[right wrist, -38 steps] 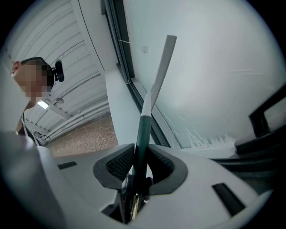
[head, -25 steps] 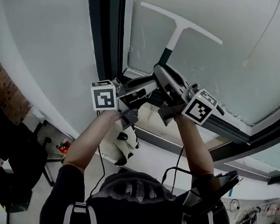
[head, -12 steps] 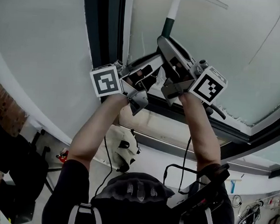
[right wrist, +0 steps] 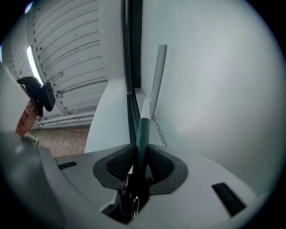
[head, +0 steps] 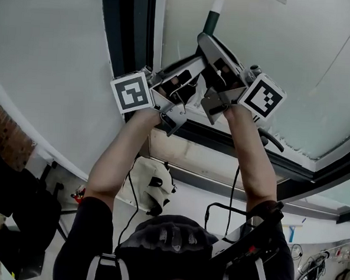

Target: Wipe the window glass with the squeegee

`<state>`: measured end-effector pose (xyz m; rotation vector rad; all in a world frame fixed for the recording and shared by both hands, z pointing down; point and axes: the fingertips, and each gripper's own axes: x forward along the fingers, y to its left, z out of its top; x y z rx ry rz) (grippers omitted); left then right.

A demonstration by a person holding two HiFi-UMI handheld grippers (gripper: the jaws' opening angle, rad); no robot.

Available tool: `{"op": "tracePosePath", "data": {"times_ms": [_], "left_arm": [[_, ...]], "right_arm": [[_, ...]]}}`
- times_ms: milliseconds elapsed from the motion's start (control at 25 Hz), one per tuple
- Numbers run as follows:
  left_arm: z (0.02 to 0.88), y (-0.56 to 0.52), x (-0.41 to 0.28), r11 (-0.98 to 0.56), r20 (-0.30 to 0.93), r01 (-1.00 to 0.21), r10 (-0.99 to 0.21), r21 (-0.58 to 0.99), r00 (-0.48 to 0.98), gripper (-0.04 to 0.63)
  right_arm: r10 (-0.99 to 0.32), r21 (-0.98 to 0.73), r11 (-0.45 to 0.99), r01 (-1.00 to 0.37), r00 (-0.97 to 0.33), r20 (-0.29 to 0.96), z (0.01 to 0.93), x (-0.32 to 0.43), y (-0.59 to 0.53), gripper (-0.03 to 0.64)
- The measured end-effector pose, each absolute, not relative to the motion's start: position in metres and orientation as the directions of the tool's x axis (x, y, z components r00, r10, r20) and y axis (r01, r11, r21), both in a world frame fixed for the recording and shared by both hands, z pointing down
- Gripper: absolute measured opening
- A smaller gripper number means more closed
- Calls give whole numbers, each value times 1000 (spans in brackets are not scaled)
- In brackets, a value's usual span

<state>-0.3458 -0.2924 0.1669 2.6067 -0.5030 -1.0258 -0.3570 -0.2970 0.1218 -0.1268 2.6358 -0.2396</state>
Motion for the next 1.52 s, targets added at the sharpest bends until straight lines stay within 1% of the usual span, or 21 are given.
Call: {"op": "tracePosePath", "data": {"times_ms": [520, 920, 1080, 1200, 1520], "left_arm": [[175, -300, -347, -878, -590, -198, -445, 436, 674, 100], [184, -306, -348, -854, -561, -208, -478, 477, 676, 100], [186, -309, -350, -845, -541, -238, -498, 479, 678, 100], [187, -304, -349, -837, -542, -224, -503, 499, 673, 100], [253, -281, -347, -845, -559, -234, -500, 480, 661, 100]], "right_arm": [[-150, -252, 967, -40, -887, -437, 130, -359, -305, 89], [-136, -294, 956, -7, -897, -421, 137, -361, -311, 89], [-131, -313, 950, 6, -902, -412, 138, -362, -314, 89], [-128, -319, 948, 9, -904, -407, 140, -361, -310, 89], [-121, -333, 943, 10, -921, -369, 208, -360, -287, 89]]}}
